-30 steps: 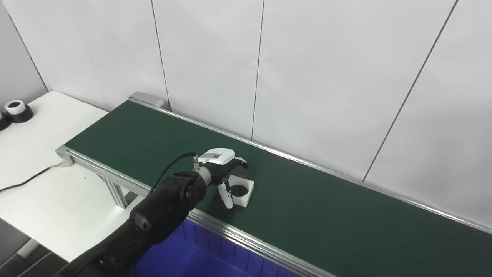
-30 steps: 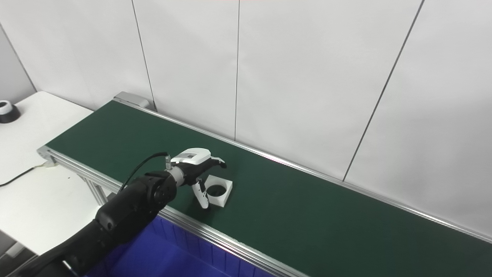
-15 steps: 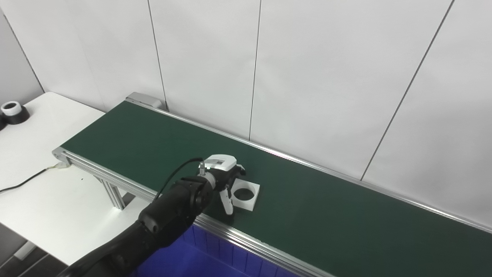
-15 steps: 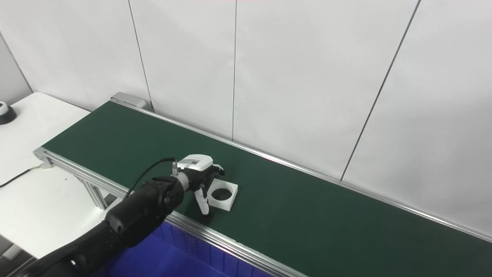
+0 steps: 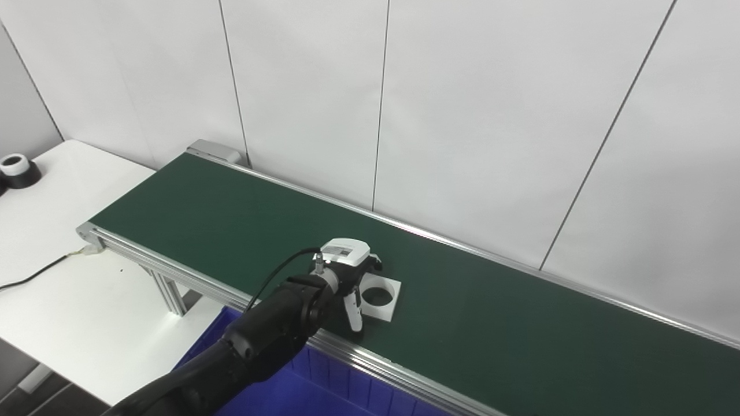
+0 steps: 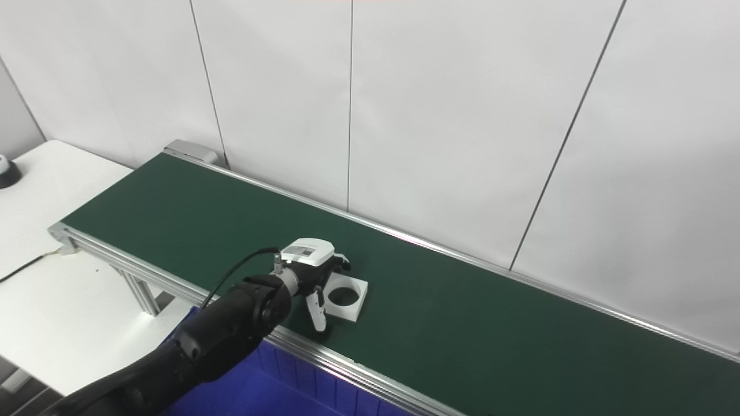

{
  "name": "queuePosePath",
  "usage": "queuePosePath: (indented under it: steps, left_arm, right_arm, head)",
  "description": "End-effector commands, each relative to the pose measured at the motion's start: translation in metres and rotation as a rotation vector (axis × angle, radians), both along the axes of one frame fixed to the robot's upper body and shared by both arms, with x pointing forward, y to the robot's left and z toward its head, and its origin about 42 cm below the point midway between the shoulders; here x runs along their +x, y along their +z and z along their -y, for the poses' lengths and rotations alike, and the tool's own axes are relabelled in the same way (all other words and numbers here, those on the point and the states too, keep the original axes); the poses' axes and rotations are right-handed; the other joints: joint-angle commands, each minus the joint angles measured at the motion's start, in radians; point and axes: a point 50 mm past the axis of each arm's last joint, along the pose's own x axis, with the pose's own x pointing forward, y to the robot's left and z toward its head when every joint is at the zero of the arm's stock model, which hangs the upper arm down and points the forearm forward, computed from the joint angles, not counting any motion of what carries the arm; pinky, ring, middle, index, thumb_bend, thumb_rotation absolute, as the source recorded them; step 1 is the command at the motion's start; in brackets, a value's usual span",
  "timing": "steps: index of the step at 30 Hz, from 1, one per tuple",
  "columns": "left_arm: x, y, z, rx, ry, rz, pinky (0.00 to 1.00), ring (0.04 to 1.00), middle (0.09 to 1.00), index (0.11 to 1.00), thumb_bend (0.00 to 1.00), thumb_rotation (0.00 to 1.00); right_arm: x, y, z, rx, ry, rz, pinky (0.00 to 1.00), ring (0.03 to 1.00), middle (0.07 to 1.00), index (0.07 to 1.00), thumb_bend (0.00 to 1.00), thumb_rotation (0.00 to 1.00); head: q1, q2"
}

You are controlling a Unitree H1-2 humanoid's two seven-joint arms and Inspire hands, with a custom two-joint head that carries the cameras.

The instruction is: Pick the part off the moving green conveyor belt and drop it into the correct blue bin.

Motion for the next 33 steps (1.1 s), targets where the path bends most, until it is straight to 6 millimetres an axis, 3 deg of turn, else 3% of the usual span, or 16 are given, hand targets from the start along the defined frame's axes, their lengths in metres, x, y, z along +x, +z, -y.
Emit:
queuePosePath:
  steps: [1,6,7,10,15,18,27,33]
  left_arm:
    - [0.000,-0.007,0.006,0.016,-0.028,0.002,0.92,0.873,0.863,0.794,0.84,0.04]
    - [0.002,-0.007,0.004,0.006,-0.063,0.063,0.85,0.758,0.734,0.677,0.76,0.01]
    - [0.003,-0.008,0.002,-0.002,-0.068,0.078,0.82,0.716,0.681,0.566,0.62,0.03]
    - [0.003,-0.008,-0.001,-0.020,-0.075,0.110,0.77,0.659,0.583,0.477,0.52,0.01]
    - [0.003,-0.008,-0.003,-0.034,-0.077,0.115,0.79,0.672,0.506,0.483,0.52,0.00]
    - [0.003,-0.008,-0.002,-0.034,-0.080,0.113,0.77,0.659,0.557,0.472,0.51,0.00]
    - [0.003,-0.007,-0.002,-0.047,-0.084,0.122,0.73,0.632,0.552,0.477,0.51,0.00]
    - [0.000,0.002,-0.001,-0.063,-0.096,0.141,0.79,0.664,0.552,0.471,0.51,0.00]
  right_arm:
    - [0.005,0.013,-0.005,0.027,0.017,0.086,0.61,0.684,0.750,0.813,0.58,0.46]
    - [0.004,0.013,-0.006,0.031,0.017,0.087,0.60,0.683,0.749,0.814,0.59,0.46]
    - [0.004,0.013,-0.006,0.031,0.017,0.087,0.60,0.683,0.750,0.814,0.59,0.47]
    - [0.004,0.014,-0.006,0.029,0.018,0.088,0.61,0.686,0.753,0.816,0.59,0.47]
    - [0.004,0.013,-0.007,0.029,0.014,0.088,0.60,0.684,0.750,0.815,0.58,0.46]
    - [0.004,0.013,-0.006,0.032,0.014,0.087,0.60,0.684,0.750,0.815,0.58,0.46]
    - [0.004,0.013,-0.006,0.029,0.012,0.087,0.61,0.683,0.750,0.817,0.58,0.46]
    - [0.005,0.013,-0.005,0.026,0.013,0.087,0.61,0.685,0.750,0.814,0.58,0.46]
  head:
    - [0.001,0.000]
    - [-0.001,0.001]
    - [-0.002,0.001]
    - [-0.003,0.002]
    - [-0.006,0.002]
    - [-0.007,0.003]
    - [-0.013,0.003]
    - [-0.022,0.000]
